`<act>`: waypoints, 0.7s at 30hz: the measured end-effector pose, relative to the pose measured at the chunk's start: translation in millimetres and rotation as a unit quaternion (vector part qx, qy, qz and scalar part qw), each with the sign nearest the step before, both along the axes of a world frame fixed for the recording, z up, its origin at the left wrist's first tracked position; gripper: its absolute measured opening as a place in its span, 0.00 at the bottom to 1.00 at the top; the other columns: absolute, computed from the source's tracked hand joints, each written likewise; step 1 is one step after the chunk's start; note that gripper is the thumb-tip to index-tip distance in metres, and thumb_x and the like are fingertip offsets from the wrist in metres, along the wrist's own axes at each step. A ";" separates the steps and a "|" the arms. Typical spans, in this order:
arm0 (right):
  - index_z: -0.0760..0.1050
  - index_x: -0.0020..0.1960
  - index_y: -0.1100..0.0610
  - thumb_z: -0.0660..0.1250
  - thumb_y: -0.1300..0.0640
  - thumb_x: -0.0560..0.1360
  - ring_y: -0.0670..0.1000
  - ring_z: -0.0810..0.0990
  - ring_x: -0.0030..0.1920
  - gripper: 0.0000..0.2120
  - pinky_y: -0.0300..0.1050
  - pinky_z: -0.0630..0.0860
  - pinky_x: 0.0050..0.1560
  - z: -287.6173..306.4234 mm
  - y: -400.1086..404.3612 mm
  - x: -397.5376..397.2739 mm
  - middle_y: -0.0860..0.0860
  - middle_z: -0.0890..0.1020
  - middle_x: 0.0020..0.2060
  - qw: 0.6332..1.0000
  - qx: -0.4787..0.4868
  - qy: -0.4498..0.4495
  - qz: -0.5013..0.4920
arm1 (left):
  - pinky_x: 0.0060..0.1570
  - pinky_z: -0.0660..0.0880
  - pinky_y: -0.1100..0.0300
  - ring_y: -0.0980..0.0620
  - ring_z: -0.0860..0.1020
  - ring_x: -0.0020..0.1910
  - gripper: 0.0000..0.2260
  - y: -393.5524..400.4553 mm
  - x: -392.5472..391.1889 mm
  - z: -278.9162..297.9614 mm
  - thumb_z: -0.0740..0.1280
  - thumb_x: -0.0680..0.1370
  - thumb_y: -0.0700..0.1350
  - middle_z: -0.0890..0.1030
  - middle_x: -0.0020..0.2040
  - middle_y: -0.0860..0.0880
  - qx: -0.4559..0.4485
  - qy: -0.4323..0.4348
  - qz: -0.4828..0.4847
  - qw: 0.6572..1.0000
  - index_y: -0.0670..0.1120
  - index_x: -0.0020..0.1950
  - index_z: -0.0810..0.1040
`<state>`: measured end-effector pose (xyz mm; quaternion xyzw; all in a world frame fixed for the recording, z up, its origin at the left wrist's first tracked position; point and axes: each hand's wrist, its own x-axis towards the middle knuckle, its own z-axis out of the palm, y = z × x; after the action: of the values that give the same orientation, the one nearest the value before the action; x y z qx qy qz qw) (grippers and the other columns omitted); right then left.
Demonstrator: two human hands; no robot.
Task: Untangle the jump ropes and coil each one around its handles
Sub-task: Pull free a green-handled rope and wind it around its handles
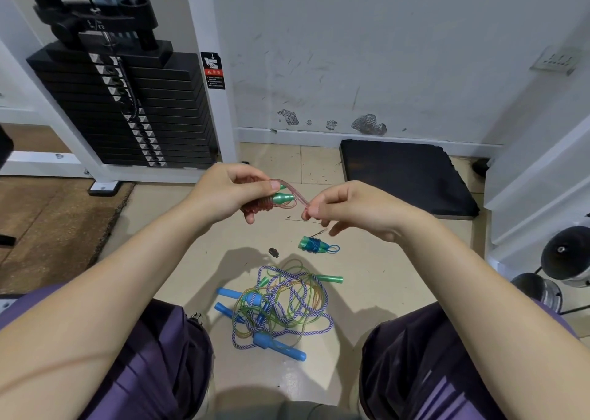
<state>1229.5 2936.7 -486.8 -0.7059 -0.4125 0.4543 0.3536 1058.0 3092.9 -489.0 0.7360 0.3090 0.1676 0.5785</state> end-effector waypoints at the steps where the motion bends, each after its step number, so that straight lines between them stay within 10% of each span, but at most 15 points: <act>1: 0.85 0.50 0.56 0.72 0.54 0.75 0.45 0.79 0.43 0.07 0.42 0.75 0.45 1.0 0.3 -0.8 0.50 0.85 0.43 0.999 -0.003 -0.034 0.007 | 0.20 0.64 0.70 0.50 0.75 0.22 0.10 -0.8 0.5 -0.3 0.74 0.74 0.42 0.81 0.35 0.41 -0.002 -0.002 -0.003 1.000 0.36 0.50 0.83; 7: 0.85 0.48 0.60 0.75 0.60 0.71 0.47 0.73 0.31 0.06 0.36 0.71 0.31 3.7 2.4 -3.1 0.53 0.81 0.33 0.998 0.037 -0.036 -0.043 | 0.22 0.67 0.68 0.48 0.75 0.22 0.10 0.6 1.1 -3.8 0.75 0.73 0.44 0.82 0.36 0.40 0.011 0.006 -0.028 1.000 0.39 0.49 0.84; 13: 0.78 0.51 0.71 0.70 0.69 0.73 0.52 0.83 0.33 0.08 0.39 0.82 0.38 4.7 4.6 -1.3 0.60 0.83 0.35 0.977 0.083 0.142 -0.136 | 0.37 0.78 0.51 0.42 0.78 0.31 0.16 0.4 -0.4 -11.2 0.79 0.66 0.52 0.84 0.37 0.42 0.000 0.011 -0.117 0.993 0.44 0.47 0.86; 21: 0.79 0.44 0.66 0.72 0.68 0.71 0.48 0.79 0.32 0.03 0.39 0.80 0.36 3.2 6.8 -6.5 0.57 0.81 0.35 0.973 0.085 0.147 -0.154 | 0.39 0.81 0.51 0.44 0.82 0.34 0.16 -4.9 -1.6 -6.4 0.76 0.67 0.48 0.85 0.37 0.42 0.013 -0.016 -0.162 0.987 0.40 0.50 0.84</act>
<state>1223.0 2943.5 -483.6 -0.6534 -0.2795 0.4567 0.5351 1056.4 3088.0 -495.4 0.7813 0.1746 0.0873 0.5929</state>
